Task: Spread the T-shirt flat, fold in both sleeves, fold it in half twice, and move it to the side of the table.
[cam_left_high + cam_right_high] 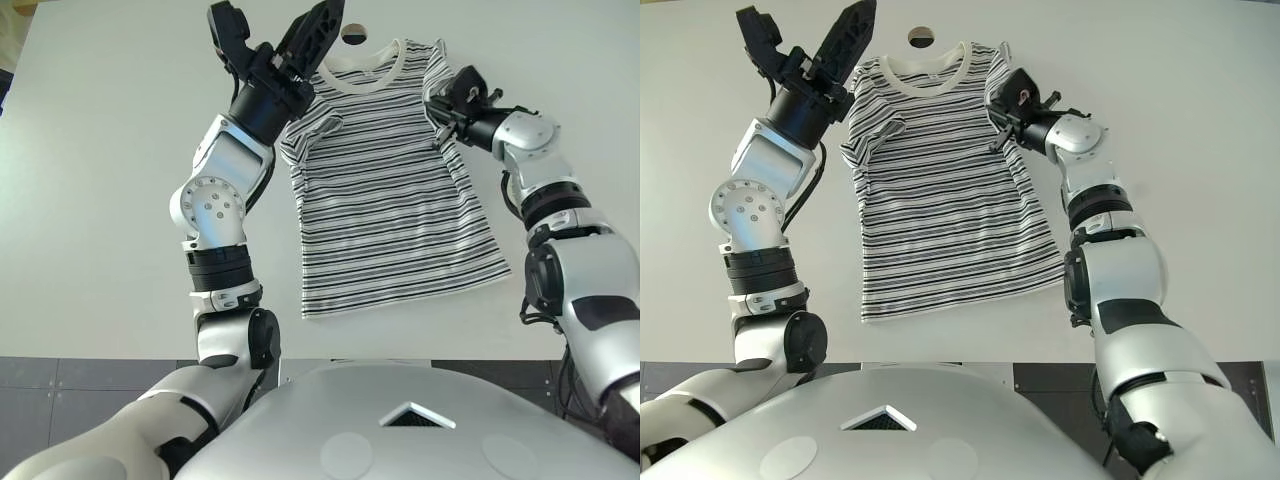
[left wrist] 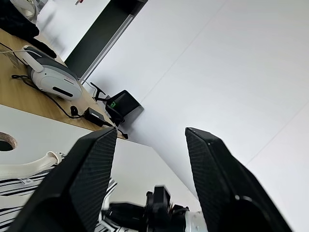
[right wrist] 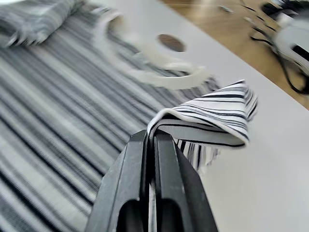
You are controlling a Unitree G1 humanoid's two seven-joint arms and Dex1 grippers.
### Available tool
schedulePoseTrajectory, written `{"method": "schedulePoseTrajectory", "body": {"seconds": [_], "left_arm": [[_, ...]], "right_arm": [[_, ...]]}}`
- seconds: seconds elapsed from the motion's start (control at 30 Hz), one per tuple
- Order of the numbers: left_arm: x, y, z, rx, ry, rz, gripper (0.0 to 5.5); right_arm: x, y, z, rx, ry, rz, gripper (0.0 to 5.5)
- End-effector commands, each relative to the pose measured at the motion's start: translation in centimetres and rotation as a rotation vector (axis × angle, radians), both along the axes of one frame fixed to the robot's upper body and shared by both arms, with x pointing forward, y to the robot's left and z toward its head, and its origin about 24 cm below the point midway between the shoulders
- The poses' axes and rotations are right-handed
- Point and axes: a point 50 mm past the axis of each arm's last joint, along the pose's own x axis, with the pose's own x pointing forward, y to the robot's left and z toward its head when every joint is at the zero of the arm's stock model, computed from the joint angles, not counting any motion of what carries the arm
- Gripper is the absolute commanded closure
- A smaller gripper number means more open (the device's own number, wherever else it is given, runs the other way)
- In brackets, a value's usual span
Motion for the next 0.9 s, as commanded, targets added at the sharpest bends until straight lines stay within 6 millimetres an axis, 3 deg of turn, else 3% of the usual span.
{"method": "schedulePoseTrajectory", "body": {"seconds": [0.03, 0.23, 0.53, 0.7, 0.83, 0.9], "left_arm": [[0.1, 0.3, -0.3, 0.009, 0.019, 0.014, 2.87], [0.3, 0.5, -0.4, 0.011, 0.024, 0.019, 2.87], [0.2, 0.7, -0.5, 0.014, 0.025, 0.023, 2.87], [0.1, 1.0, -0.7, 0.042, 0.025, 0.033, 2.87], [-1.4, 3.1, -1.5, 0.314, -0.104, 0.122, 2.87], [-3.5, 5.5, -1.5, 0.674, -0.327, 0.211, 2.87]], "right_arm": [[-0.5, 0.3, -0.8, -0.091, -0.025, 0.045, 5.37], [-0.1, 0.5, 0.0, -0.059, -0.079, 0.028, 4.50], [-0.7, 0.5, 2.6, 0.053, -0.193, 0.169, 4.50], [-1.4, 0.2, 3.1, 0.079, -0.193, 0.205, 4.50], [-2.6, -3.2, 5.2, 0.210, -0.183, 0.236, 4.50], [-4.9, -6.8, 6.3, 0.276, -0.204, 0.307, 4.50]]}}
